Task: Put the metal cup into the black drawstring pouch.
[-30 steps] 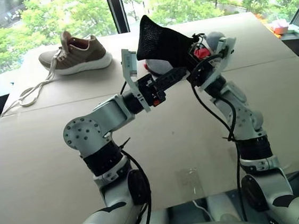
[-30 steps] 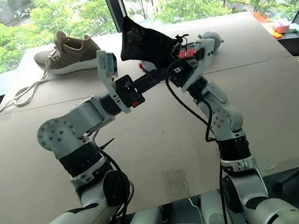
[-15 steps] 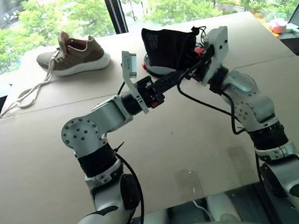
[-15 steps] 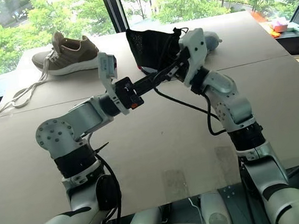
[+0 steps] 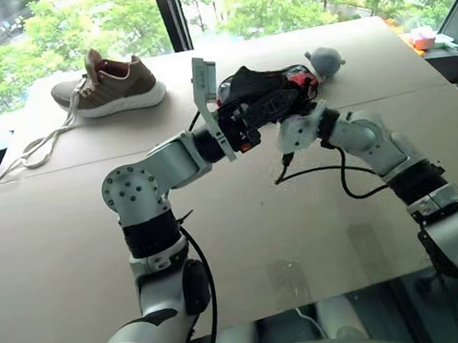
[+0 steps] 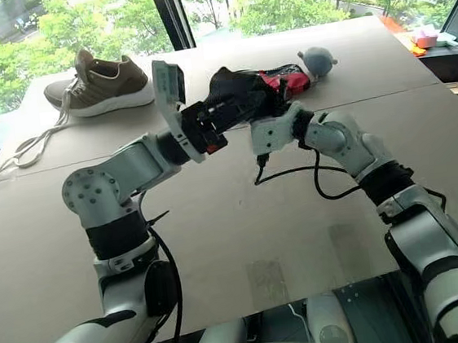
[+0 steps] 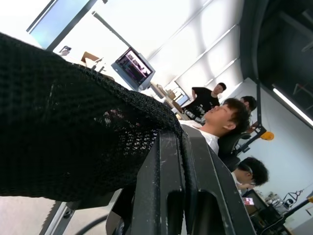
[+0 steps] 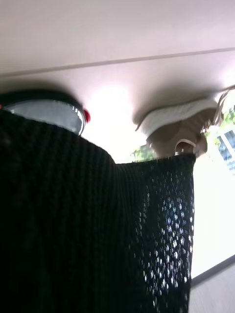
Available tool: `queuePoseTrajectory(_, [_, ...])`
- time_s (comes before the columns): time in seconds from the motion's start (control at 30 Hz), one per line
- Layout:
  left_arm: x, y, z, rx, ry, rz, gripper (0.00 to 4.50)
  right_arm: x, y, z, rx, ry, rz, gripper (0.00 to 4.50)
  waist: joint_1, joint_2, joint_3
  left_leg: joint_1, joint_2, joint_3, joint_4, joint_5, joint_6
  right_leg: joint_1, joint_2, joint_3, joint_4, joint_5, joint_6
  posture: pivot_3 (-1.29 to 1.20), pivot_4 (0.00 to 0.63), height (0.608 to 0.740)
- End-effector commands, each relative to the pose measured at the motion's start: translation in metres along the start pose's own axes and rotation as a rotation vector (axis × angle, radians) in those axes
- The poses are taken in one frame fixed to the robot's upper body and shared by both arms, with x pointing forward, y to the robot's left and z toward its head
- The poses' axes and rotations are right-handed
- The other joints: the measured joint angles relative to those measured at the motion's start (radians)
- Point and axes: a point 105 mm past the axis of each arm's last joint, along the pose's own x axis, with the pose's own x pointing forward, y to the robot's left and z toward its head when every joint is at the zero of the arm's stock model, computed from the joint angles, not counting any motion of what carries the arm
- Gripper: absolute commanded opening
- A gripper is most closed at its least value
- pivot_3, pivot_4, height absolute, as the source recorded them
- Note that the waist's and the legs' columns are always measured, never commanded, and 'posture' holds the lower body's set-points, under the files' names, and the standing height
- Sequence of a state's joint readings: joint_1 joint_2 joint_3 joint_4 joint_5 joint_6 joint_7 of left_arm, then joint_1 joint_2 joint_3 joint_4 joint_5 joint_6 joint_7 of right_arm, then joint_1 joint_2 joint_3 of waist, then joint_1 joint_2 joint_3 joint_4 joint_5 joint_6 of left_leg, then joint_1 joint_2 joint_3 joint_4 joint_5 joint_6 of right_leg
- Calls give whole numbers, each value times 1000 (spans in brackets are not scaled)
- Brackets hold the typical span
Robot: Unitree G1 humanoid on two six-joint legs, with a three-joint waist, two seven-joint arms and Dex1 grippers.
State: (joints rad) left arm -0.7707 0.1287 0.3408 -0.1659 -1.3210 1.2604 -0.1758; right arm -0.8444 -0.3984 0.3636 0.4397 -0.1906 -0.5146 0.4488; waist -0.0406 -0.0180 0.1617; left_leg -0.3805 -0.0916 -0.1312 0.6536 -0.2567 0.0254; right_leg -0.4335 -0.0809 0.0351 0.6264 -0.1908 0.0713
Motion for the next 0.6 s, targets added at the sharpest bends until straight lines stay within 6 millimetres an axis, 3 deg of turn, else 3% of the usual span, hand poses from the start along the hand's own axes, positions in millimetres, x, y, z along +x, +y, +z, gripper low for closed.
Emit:
queuePoseTrajectory(0.03, [0,-4,3,17,-30,-11,0,-9,-14,-2,267,19,-43,25,1,0,0,0,0,0,0,0,0,0,0,0,0,0,0,0,150,740])
queuePoseTrajectory(0.07, [0,5,7,6,-55,31,0,-12,-8,-2,283,25,-3,700,5,0,0,0,0,0,0,0,0,0,0,0,0,0,0,0,150,740])
queuePoseTrajectory(0.1, [0,13,10,-3,-73,72,0,-13,-3,-1,306,28,24,869,11,0,0,-1,-1,-1,1,0,0,0,0,0,0,0,0,0,150,740])
queuePoseTrajectory(0.17, [-1,28,16,-2,-108,155,0,-15,1,2,368,28,53,1767,19,0,0,-1,-1,-1,2,0,0,1,-1,0,0,0,1,0,150,740])
queuePoseTrajectory(0.23, [-3,45,19,9,-121,245,0,-18,2,6,439,23,66,2281,23,0,0,0,-1,-1,2,0,0,1,0,0,0,1,1,0,150,740])
queuePoseTrajectory(0.47, [-8,67,7,37,-75,337,0,-36,-9,22,559,18,148,2318,27,0,0,-1,-1,-1,1,0,0,0,0,0,-1,1,0,0,150,740])
queuePoseTrajectory(0.6, [-13,73,-1,35,-48,353,0,-42,-24,26,622,23,107,2318,26,0,0,-1,-1,-1,1,0,0,0,0,-1,0,1,0,0,150,740])
